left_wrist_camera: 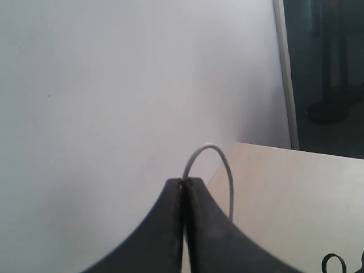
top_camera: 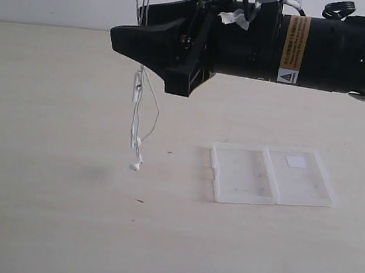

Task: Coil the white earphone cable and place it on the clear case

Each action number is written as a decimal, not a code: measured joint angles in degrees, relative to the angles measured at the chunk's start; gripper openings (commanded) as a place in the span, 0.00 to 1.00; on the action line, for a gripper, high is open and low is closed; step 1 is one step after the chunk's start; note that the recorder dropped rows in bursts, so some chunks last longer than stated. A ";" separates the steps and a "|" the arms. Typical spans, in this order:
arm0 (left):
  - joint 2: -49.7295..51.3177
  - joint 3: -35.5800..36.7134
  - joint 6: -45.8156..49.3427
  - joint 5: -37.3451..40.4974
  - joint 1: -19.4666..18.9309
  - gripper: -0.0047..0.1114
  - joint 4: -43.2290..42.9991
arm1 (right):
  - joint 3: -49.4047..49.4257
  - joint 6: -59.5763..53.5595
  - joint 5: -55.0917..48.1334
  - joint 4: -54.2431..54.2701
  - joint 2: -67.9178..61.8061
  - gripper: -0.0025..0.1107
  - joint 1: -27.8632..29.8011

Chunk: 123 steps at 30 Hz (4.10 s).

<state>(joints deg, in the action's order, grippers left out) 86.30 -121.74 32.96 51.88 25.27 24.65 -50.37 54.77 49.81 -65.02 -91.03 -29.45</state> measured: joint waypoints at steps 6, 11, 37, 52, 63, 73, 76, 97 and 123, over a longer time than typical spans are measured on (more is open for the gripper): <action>0.00 0.00 0.00 -0.13 0.00 0.04 0.00 | 0.00 -1.69 -0.36 5.35 -0.35 0.53 0.01; 0.00 0.00 0.00 -0.13 0.00 0.04 0.00 | -0.09 -3.30 -2.48 7.84 -0.35 0.52 0.01; 0.00 0.00 0.00 -0.43 0.00 0.04 0.00 | -0.20 -0.56 -8.15 3.88 -0.56 0.36 0.01; 0.00 0.00 0.00 -0.43 0.00 0.04 0.00 | -0.20 -0.17 -8.20 5.88 -0.56 0.36 0.01; 0.00 0.00 0.00 -0.43 0.00 0.04 0.00 | -0.32 2.07 -11.84 8.19 -0.46 0.02 0.01; 0.00 0.00 0.00 0.20 0.00 0.04 -1.65 | -0.32 2.32 -11.97 8.19 -0.46 0.02 0.01; 0.00 0.00 0.00 2.17 0.00 0.04 -4.10 | -0.32 2.43 -12.10 8.19 -0.46 0.02 0.01; 0.20 8.72 -21.12 18.49 0.00 0.15 -40.68 | -0.32 17.36 -28.51 -2.71 9.29 0.02 0.01; 1.74 27.90 -29.18 -5.13 0.00 0.40 -37.70 | -6.27 13.25 -47.81 -2.95 12.85 0.02 0.01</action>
<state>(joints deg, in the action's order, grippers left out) 88.04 -93.84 3.78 46.74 25.27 -13.04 -56.64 68.02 2.00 -67.96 -78.18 -29.44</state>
